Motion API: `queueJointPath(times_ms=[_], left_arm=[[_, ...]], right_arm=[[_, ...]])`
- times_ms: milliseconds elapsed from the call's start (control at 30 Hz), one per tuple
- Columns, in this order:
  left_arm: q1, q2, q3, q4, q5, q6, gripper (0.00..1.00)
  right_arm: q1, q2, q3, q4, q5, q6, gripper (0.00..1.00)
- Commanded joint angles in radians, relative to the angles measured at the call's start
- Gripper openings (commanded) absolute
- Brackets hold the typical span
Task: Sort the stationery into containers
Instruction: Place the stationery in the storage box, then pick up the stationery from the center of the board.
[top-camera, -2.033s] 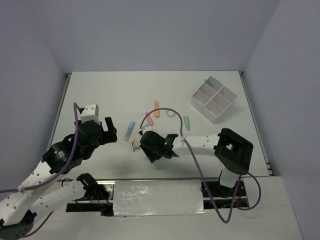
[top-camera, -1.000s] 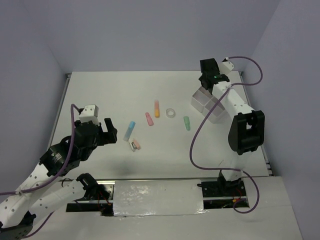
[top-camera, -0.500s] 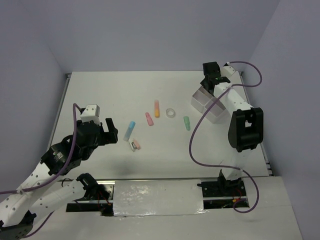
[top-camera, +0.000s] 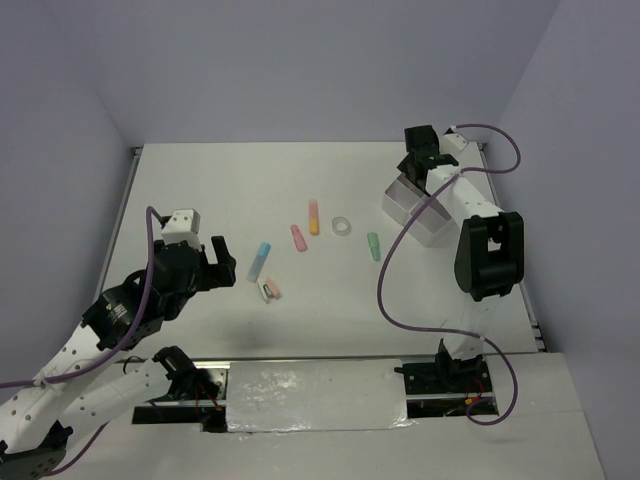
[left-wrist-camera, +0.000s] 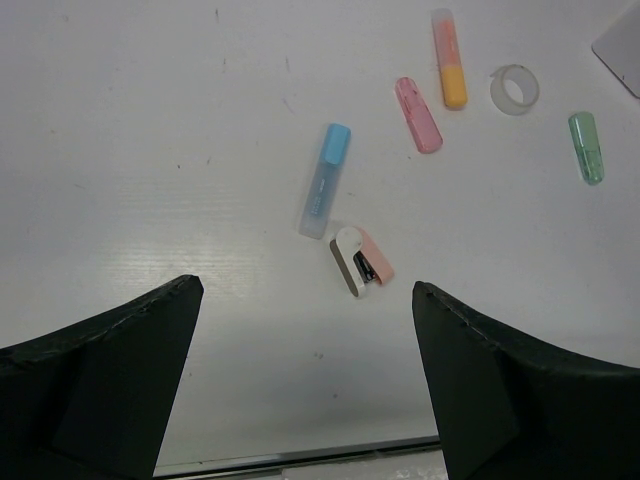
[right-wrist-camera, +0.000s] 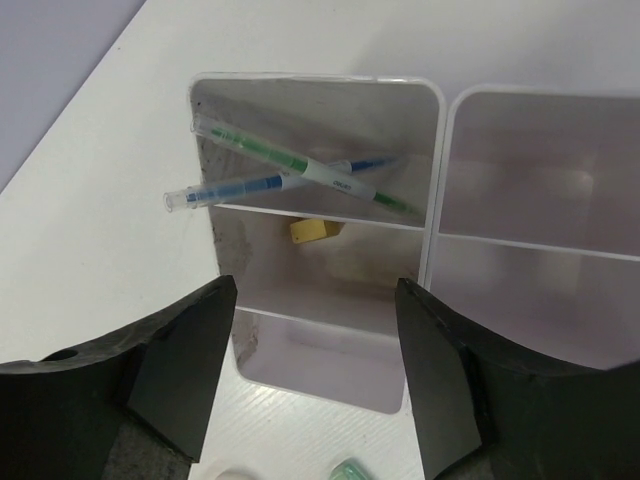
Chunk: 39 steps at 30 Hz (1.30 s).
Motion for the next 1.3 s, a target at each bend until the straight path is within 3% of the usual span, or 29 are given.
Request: queueJointPath(times_ms=[0,233,367,533,633,767,933,1000,1267], left_arm=[[0.005,-0.005,0.000,0.038,-0.003,0.019,0.99],[0.005,-0.012,0.000,0.041,-0.003,0.019,0.99],[0.004,-0.008,0.000,0.038,-0.007,0.018,0.99],[0.005,-0.008,0.003,0.032,-0.017,0.010,0.99],[0.005,-0.009,0.003,0.032,-0.020,0.009,1.00],[0.007,-0.006,0.002,0.032,-0.023,0.009,0.99],[0.005,0.003,0.003,0.028,-0.026,0.006,0.99],[0.007,0.003,0.005,0.028,-0.027,0.004,0.99],[0.007,0.006,0.005,0.024,-0.029,0.003,0.99]], right_arm=[[-0.004,0.004,0.030,0.004,0.018,0.000,0.74],[0.005,-0.051,0.016,0.026,-0.021,-0.017,0.76],[0.057,-0.135,-0.027,0.139,-0.097,-0.117,0.76],[0.171,-0.189,0.007,0.124,-0.125,-0.261,0.78],[0.211,-0.233,-0.059,0.168,-0.211,-0.345,0.76],[0.319,-0.227,-0.108,0.156,-0.378,-0.506,0.58],[0.419,-0.191,-0.171,0.141,-0.358,-0.606,0.36],[0.432,-0.155,-0.179,0.142,-0.389,-0.631,0.36],[0.433,0.115,0.043,-0.025,-0.358,-0.713,0.38]])
